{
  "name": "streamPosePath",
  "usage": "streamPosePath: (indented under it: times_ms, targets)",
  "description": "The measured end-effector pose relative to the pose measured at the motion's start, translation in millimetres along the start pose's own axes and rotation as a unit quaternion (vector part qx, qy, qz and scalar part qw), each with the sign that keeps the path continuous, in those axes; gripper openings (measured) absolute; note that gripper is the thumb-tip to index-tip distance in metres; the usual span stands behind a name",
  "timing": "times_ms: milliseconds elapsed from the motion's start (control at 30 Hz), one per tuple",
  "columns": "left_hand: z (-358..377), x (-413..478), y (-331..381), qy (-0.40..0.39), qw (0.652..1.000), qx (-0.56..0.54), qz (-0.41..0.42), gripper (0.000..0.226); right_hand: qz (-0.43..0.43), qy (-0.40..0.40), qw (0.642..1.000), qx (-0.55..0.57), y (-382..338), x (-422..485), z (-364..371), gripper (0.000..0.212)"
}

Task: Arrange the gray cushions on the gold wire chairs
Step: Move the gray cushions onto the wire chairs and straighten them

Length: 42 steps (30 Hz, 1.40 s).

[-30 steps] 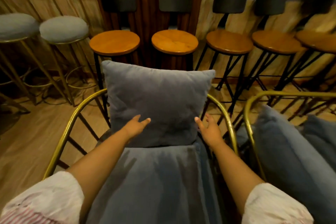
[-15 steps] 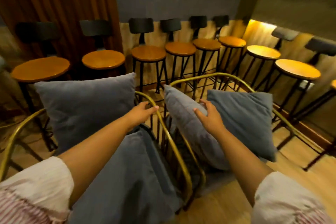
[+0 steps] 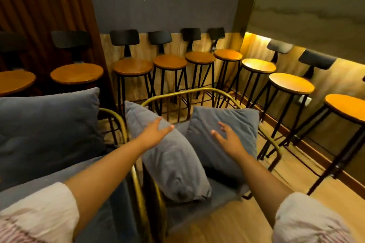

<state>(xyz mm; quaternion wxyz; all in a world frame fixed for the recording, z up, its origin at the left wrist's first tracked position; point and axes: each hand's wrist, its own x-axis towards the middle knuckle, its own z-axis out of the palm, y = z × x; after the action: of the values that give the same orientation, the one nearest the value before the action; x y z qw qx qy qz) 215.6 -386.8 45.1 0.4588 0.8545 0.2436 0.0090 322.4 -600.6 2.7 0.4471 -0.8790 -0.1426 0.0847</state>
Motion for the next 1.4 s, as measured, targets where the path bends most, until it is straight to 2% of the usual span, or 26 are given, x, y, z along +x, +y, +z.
streamPosePath:
  times_ms: [133,267,433,567,667,833,1000,1133,1167,1233,1300,1400]
  targets:
    - [65,34,36,0.024,0.999,-0.037,-0.022,0.071,0.013,-0.041,0.999,-0.004,42,43,-46,0.063]
    - [100,56,42,0.073,0.995,-0.023,-0.062,0.073,-0.014,-0.101,0.995,-0.025,54,93,-62,0.064]
    - [95,76,17,0.125,0.985,0.052,-0.107,0.078,-0.067,-0.163,0.984,-0.012,41,148,-36,0.062]
    - [75,91,3,0.168,0.974,0.074,-0.131,0.078,-0.076,-0.217,0.973,0.006,29,176,0,0.062]
    - [66,94,-2,0.198,0.966,0.042,-0.163,0.077,-0.080,-0.267,0.960,0.000,20,195,24,0.062]
    - [64,87,-7,0.247,0.943,-0.023,-0.221,0.082,-0.134,-0.359,0.924,-0.016,3,231,50,0.067]
    - [91,61,-8,0.365,0.869,-0.069,-0.327,0.084,-0.214,-0.437,0.872,-0.051,-10,273,72,0.066]
    - [136,26,7,0.441,0.793,-0.140,-0.396,0.091,-0.247,-0.511,0.821,-0.063,-10,287,74,0.066]
    - [147,17,8,0.456,0.778,-0.153,-0.403,0.097,-0.247,-0.518,0.816,-0.064,-9,289,73,0.068]
    - [176,3,8,0.506,0.738,-0.178,-0.409,0.124,-0.246,-0.539,0.803,-0.062,-6,291,73,0.073]
    - [208,-3,5,0.589,0.656,-0.222,-0.416,0.143,-0.240,-0.556,0.793,-0.064,-4,291,79,0.073]
    - [240,2,17,0.691,0.527,-0.262,-0.420,0.135,-0.237,-0.566,0.786,-0.074,-4,291,94,0.074]
